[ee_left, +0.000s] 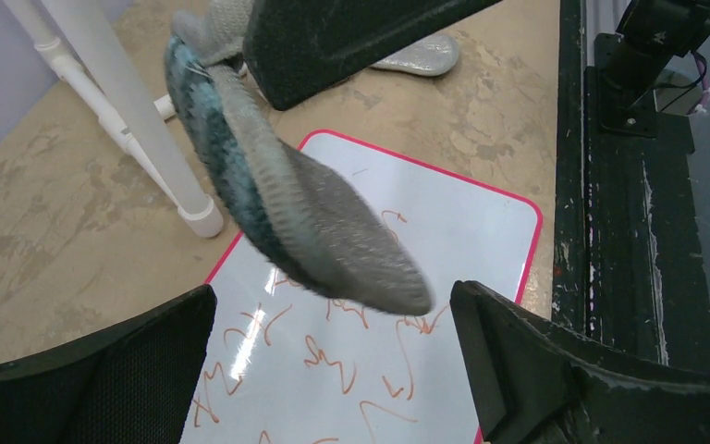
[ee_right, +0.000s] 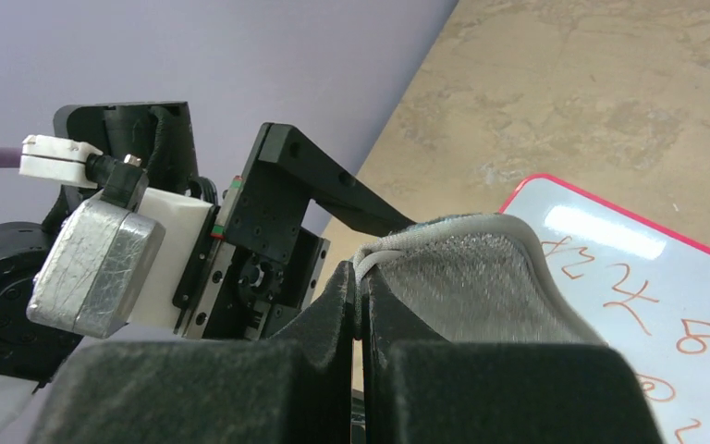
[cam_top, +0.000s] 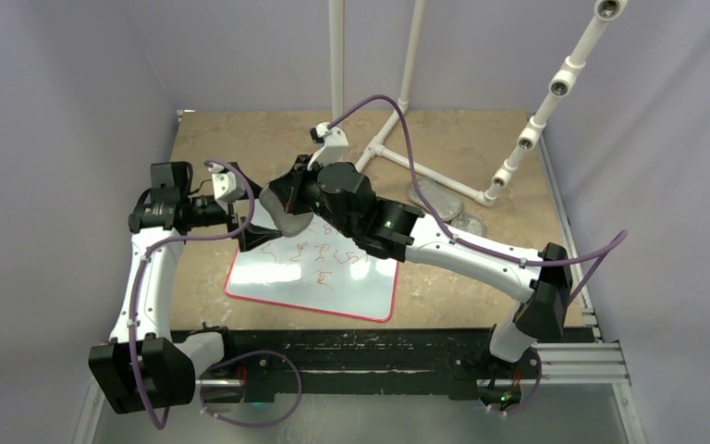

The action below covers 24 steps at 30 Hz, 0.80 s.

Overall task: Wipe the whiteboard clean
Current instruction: Pick up the whiteboard eraser from the center of the board.

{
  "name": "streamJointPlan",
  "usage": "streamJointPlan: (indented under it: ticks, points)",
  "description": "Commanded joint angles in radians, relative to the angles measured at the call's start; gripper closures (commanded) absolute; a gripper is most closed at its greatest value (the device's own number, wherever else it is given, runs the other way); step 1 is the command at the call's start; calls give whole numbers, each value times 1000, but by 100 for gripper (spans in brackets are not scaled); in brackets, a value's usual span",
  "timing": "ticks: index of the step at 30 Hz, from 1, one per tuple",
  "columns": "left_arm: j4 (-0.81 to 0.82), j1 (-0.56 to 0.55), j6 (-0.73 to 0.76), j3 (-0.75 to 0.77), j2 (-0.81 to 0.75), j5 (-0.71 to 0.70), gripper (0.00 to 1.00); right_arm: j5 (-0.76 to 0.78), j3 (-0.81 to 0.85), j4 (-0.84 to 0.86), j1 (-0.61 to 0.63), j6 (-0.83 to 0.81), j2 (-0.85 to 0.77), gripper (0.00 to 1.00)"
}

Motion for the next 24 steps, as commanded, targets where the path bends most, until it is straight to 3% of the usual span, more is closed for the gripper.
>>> streamJointPlan:
  ticks: [1, 5, 9, 11, 14, 16, 19, 24]
  points:
    - [64, 3, -16, 11, 9, 47, 1, -44, 39, 40, 5, 31, -12, 100]
    - [179, 1, -113, -15, 1, 40, 1, -86, 37, 81, 8, 54, -1, 100]
    - [619, 0, -536, -61, -16, -93, 1, -89, 45, 81, 11, 70, 24, 100]
    - [747, -2, -631, -26, 10, -192, 2, -72, 57, 65, 11, 69, 32, 100]
    - [555, -13, -547, 116, 94, -260, 6, -72, 60, 48, 9, 79, 35, 100]
    - [514, -19, -555, 138, 125, -295, 15, -56, 65, 54, 7, 85, 33, 100]
    - [518, -29, -565, 72, 111, -310, 29, -48, 64, 67, 3, 103, 31, 100]
    - [505, -59, -561, -77, 32, -255, 29, -111, 70, 66, -46, 163, 47, 100]
